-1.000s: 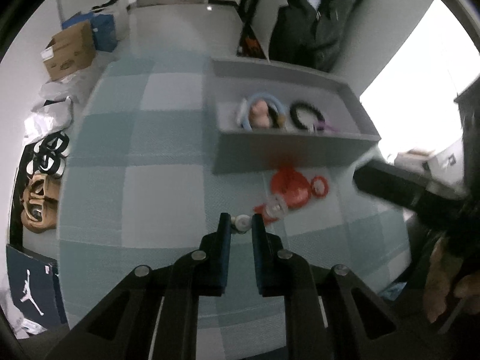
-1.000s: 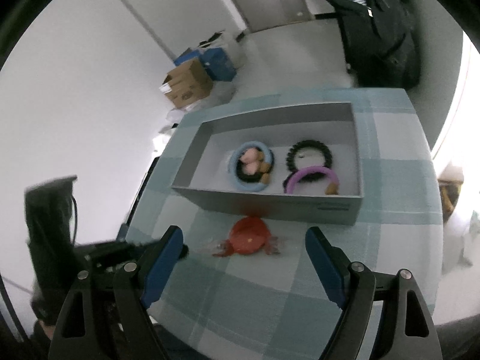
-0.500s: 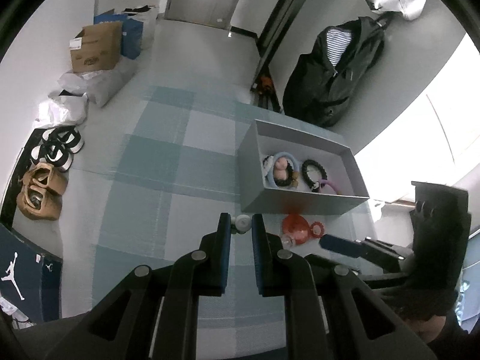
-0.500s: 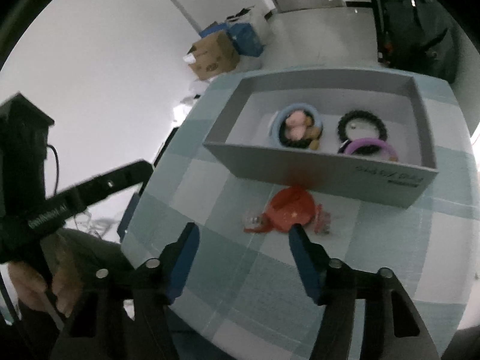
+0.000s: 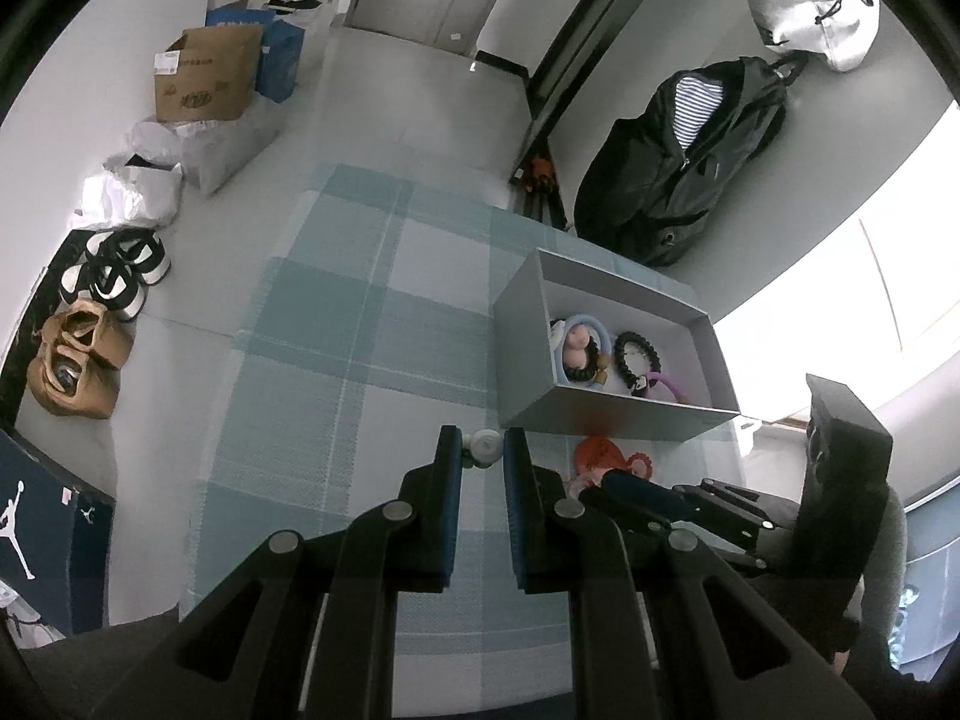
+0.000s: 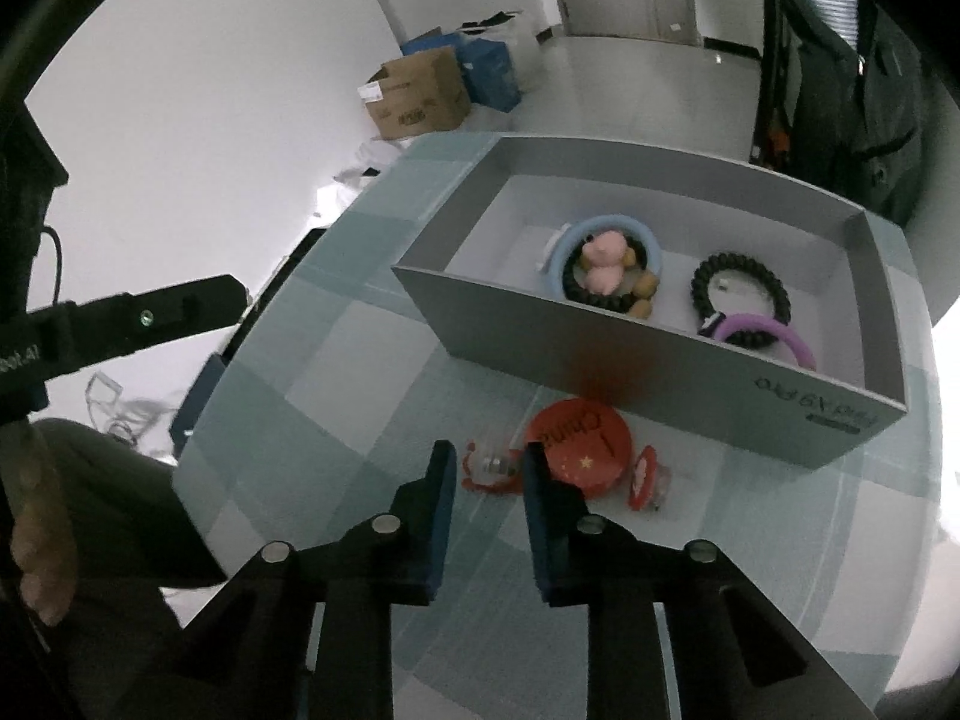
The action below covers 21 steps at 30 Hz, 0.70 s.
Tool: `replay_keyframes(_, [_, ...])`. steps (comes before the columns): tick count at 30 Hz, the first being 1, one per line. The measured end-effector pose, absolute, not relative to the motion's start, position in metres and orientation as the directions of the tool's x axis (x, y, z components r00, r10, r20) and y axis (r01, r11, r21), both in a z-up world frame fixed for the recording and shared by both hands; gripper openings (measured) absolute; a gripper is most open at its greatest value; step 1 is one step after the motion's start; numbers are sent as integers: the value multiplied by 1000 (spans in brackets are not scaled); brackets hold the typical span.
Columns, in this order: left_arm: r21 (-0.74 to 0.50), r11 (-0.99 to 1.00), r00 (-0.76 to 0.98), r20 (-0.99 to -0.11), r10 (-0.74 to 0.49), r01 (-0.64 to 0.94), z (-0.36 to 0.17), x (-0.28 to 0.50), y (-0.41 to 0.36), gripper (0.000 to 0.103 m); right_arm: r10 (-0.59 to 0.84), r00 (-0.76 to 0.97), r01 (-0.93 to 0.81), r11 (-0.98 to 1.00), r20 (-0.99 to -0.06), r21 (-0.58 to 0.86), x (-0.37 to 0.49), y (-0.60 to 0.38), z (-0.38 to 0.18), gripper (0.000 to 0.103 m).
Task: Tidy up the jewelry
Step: 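Grasp the small white item with the left tool while the right tool grasps the small red clip, then carry the white item and red clip into the gray box while both tools open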
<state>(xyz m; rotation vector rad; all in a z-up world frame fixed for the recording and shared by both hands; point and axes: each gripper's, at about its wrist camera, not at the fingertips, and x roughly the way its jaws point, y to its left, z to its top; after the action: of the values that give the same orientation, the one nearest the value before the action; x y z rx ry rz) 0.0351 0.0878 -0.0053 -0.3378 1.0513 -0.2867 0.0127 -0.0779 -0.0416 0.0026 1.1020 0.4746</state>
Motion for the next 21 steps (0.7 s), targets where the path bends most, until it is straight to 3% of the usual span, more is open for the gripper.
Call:
replay_keyframes(10, [-416,907,452,-799,-397,60,-9,37,91,9,328,380,-389,905,-865,172,17,-69,-45,5])
replay_keyframes(21, [-404,912,451,-804,-388,65,-10,37,90,9,348,388,-392,900,-853,189,17,-69,-39,4])
